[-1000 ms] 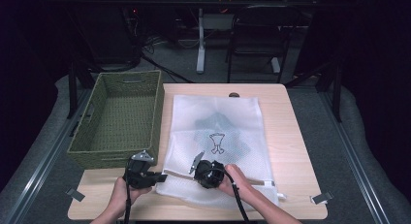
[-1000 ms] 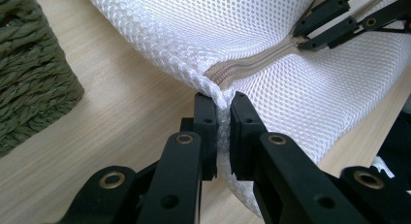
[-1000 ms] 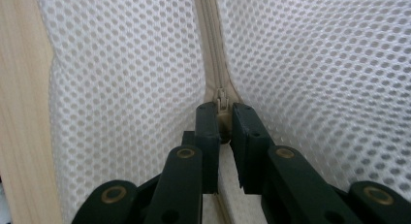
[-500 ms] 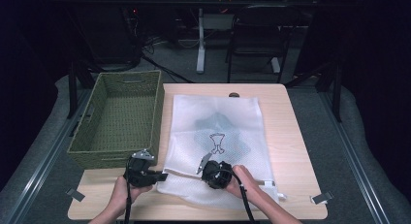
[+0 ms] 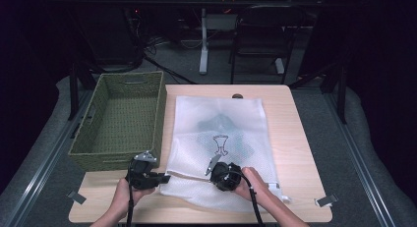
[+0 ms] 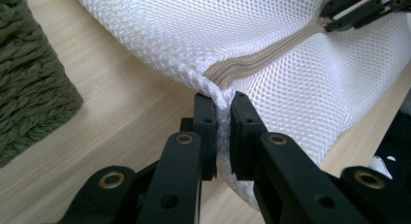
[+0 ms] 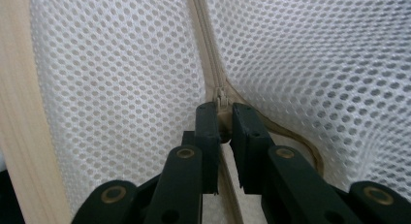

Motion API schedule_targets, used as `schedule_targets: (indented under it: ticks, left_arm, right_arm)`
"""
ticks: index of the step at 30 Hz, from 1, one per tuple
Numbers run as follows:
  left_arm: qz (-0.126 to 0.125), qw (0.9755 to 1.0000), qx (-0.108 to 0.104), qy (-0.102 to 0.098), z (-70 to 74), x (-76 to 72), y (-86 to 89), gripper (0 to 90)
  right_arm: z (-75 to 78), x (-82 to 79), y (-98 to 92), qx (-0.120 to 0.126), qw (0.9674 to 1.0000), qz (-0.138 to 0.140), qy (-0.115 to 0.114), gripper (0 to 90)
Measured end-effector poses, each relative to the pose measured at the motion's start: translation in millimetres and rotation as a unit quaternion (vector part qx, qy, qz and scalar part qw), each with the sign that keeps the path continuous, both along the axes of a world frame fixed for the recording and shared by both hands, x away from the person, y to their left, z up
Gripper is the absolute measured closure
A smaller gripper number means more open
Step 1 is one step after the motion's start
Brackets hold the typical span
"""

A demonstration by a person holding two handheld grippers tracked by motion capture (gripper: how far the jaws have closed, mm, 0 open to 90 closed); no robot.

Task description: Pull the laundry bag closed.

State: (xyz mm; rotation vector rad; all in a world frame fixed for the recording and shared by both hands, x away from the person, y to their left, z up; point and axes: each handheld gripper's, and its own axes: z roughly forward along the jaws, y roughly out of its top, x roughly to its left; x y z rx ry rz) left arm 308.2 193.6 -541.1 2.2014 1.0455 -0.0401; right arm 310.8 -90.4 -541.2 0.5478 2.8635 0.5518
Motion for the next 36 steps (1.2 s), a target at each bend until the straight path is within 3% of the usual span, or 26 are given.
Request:
schedule_targets:
  ticks: [15,19,36]
  left_arm:
    - [0.0,1.0,-0.003,0.0,0.6,-0.7,0.6,84.0]
    - [-0.001,1.0,-0.002,0.0,0.8,-0.6,0.9,84.1]
    - [-0.004,1.0,0.005,0.003,0.0,-0.2,1.0,84.1]
  right_arm:
    - [3.8,-3.3,-12.5,-0.013,0.9999,-0.001,-0.01,82.0]
    - [5.6,-3.2,-17.9,-0.005,0.9999,-0.007,-0.005,82.1]
    - [6.6,-7.3,-44.2,-0.012,0.9995,-0.026,-0.009,82.1]
